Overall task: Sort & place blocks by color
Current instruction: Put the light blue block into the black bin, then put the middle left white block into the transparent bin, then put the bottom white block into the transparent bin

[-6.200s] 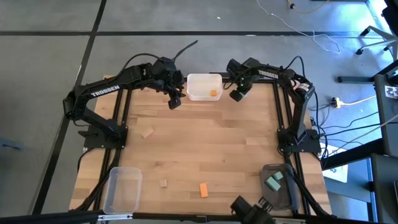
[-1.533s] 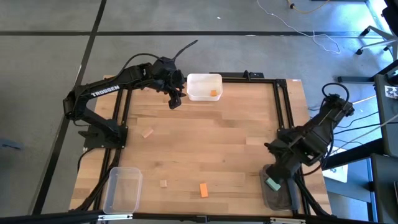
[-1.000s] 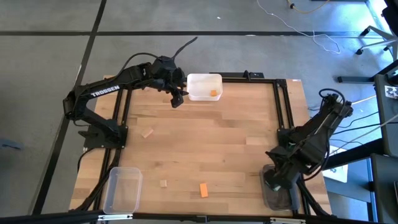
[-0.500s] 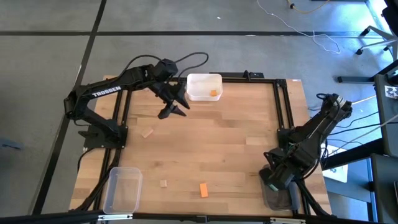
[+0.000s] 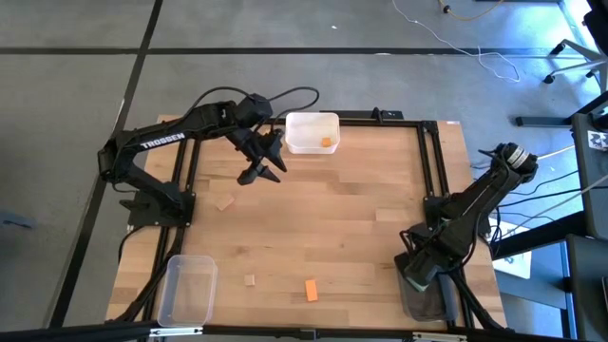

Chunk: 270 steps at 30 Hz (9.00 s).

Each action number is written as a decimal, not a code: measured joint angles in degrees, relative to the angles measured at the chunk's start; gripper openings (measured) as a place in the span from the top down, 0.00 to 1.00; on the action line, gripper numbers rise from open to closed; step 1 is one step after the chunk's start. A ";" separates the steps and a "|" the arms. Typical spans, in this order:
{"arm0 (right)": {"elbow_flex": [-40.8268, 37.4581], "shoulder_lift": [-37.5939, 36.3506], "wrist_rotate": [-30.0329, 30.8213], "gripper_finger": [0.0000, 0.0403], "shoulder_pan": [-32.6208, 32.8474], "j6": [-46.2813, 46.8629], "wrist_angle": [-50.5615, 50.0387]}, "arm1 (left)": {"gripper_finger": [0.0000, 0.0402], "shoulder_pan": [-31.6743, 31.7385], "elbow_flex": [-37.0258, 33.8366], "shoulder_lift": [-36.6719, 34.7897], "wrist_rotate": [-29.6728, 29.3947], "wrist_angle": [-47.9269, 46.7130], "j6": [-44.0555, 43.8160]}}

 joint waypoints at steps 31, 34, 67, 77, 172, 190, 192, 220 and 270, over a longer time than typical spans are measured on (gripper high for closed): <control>8.07 0.14 2.88 0.85 -1.41 -0.34 -1.16 | 0.57 0.07 -0.04 0.00 -3.12 -4.66 0.15; 12.62 0.12 7.92 0.85 -1.39 -1.14 -4.32 | 0.57 0.07 -0.04 0.00 -3.10 -6.23 0.99; 25.13 -6.27 29.11 0.85 -29.33 -75.35 -4.83 | 0.57 -17.95 -0.06 -9.80 -39.20 -35.29 -70.39; 25.13 -5.65 22.62 0.85 -35.32 -85.87 6.75 | 0.57 -22.87 -0.15 -8.77 -38.75 -34.40 -68.89; 25.13 -3.34 19.58 0.85 -39.62 -98.77 16.87 | 0.70 -56.38 -15.89 -16.31 -30.77 -16.90 -110.15; 25.13 -3.34 18.67 0.85 -39.62 -105.30 22.20 | 0.70 -81.45 -17.38 -2.22 -33.19 -15.63 -147.61; 25.13 -3.34 18.67 0.85 -39.62 -105.30 22.19 | 0.70 -82.73 -17.38 -0.25 -33.41 -15.00 -150.08; 25.13 -3.34 19.11 0.85 -39.60 -105.29 23.09 | 0.70 -84.48 -18.53 20.81 -36.35 7.70 -155.60; 25.13 -3.34 14.63 0.85 -43.05 -109.67 23.48 | 0.54 -64.95 -18.49 0.24 -53.01 4.25 -87.58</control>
